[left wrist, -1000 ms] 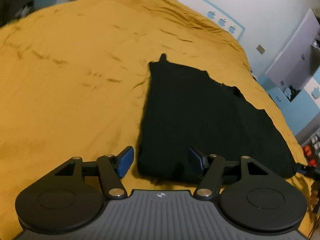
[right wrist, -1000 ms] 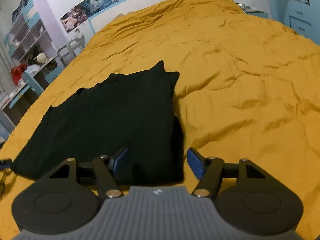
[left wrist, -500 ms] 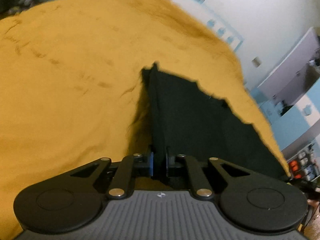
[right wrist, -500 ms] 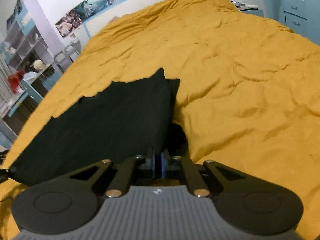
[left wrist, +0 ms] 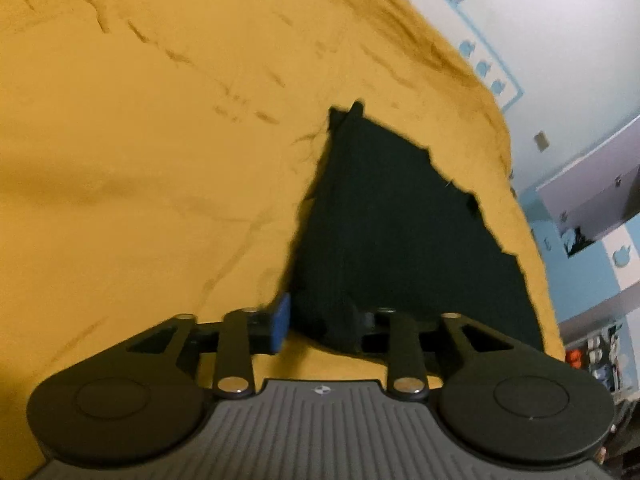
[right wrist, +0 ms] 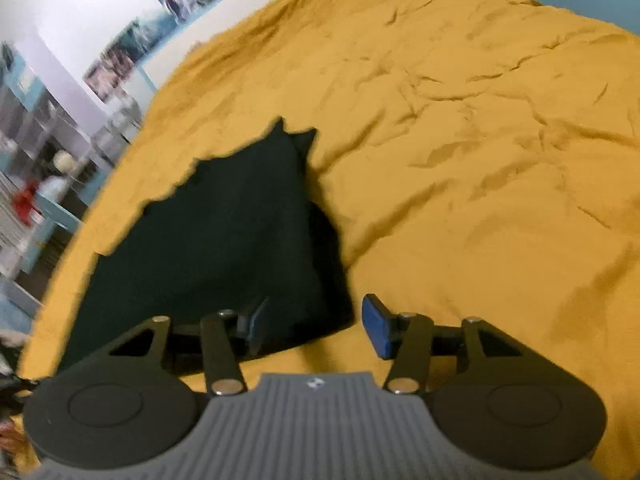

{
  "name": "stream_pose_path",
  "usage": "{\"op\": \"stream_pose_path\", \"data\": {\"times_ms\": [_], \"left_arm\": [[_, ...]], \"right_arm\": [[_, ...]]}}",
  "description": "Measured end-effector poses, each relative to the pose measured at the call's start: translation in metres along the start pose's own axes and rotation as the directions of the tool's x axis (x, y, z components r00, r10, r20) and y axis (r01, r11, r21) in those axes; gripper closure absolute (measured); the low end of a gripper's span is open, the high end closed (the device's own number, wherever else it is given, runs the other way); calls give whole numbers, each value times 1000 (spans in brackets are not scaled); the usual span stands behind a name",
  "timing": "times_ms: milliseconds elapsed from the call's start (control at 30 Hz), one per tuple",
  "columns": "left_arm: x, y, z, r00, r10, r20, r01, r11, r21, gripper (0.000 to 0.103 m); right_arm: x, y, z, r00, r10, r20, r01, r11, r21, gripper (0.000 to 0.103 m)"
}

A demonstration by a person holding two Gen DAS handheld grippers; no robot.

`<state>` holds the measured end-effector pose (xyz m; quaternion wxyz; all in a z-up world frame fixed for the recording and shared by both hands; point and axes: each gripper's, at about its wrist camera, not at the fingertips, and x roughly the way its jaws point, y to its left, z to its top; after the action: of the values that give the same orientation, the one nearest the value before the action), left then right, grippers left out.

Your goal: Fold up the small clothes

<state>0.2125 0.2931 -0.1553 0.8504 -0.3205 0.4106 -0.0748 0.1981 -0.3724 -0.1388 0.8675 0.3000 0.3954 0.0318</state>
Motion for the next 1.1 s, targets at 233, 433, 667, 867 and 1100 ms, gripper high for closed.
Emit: {"op": "stream_pose_path", "data": {"times_ms": [233,433,667,867,1100], "left_arm": [[1,-33,-40,988,-143,53,148,981,-124,36],[42,-21,-55,997,-68,48,79,955,-286,36],[71,-8,-41,993,-52,101,85,933,-349,36],[91,-6,-34,987,-75,140,124,915,-383,36],[113,-5,-25,976,-89,200,165,900,-403,45]], "right_arm": [[-16,37,-35,990,137,23,-139,981,134,45],[16,38,-59,992,125,16,-124,947,296,45],[48,8,-49,993,92,75,-116,865,487,47],[76,0,-39,985,103,141,-166,803,572,45],[113,27,-21,989,42,142,-105,877,469,42]]}}
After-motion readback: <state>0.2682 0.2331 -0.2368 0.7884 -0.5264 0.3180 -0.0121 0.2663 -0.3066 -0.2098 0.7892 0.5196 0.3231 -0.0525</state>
